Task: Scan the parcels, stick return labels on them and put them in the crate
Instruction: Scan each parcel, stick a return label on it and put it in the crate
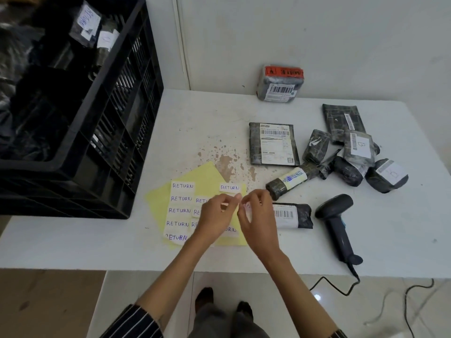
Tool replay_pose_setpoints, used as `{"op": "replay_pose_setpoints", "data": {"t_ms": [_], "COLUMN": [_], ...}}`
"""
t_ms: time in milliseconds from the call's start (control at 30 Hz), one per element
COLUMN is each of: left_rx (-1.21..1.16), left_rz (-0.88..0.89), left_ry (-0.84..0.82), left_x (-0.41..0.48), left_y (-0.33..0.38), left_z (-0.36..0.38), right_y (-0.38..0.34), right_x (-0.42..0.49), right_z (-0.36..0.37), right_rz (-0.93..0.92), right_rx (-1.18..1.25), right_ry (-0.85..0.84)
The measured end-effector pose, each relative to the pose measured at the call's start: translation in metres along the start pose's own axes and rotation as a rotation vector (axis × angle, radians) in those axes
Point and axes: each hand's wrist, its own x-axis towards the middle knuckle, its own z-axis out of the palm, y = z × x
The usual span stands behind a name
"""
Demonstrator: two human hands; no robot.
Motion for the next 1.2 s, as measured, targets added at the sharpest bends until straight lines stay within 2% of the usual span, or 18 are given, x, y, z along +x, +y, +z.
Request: {"op": "replay_pose_setpoints", "data": {"t_ms": [100, 200, 267, 367, 433, 567, 700, 900, 1033, 1200], "left_rx": [-0.262, -0.313, -0.343, -0.404, -0.441, -0.424, -0.366, 0.048, 0.145, 0.279], "left_rz": [-0.154, -0.205, -0.237, -0.254, -0.248, -0.224, -0.221, -0.025, 0.034, 0.074], "left_ry": [-0.038, 0.006, -0.006, -0.036, -0.065, -0.101, -0.137, -0.01, 0.068, 0.129], "left_x": [-0.005, -0.003, -0.002, -0.005, -0.007, -0.01, -0.012, 0.012, 0.027, 0.04], "left_y": [0.011, 0.007, 0.006, 0.012, 0.013, 0.007, -0.001, -0.004, -0.006, -0.012], "left_z": [0.013, 0.019, 0.022, 0.028, 0.034, 0.05, 0.072, 0.099, 0.111, 0.116], "right_y": [0.003, 0.011, 0.016, 0.021, 0.025, 0.042, 0.058, 0.09, 0.1, 0.109], "right_x": [-0.007, -0.01, -0.014, -0.017, -0.016, -0.02, -0.031, -0.019, -0.006, -0.001], "right_z": [-0.003, -0.01, -0.016, -0.025, -0.03, -0.037, -0.046, -0.054, -0.049, -0.031], "right_rz": [-0.009, 0.025, 0.075, 0.301, 0.473, 0.579, 0.563, 0.396, 0.312, 0.248], "right_rx": [-0.039, -0.049, -0.003, 0.172, 0.286, 0.339, 0.277, 0.031, -0.148, -0.305], "right_ry": [-0.05, -0.134, -0.13, -0.001, 0.029, 0.033, 0.041, 0.097, 0.039, 0.07]}}
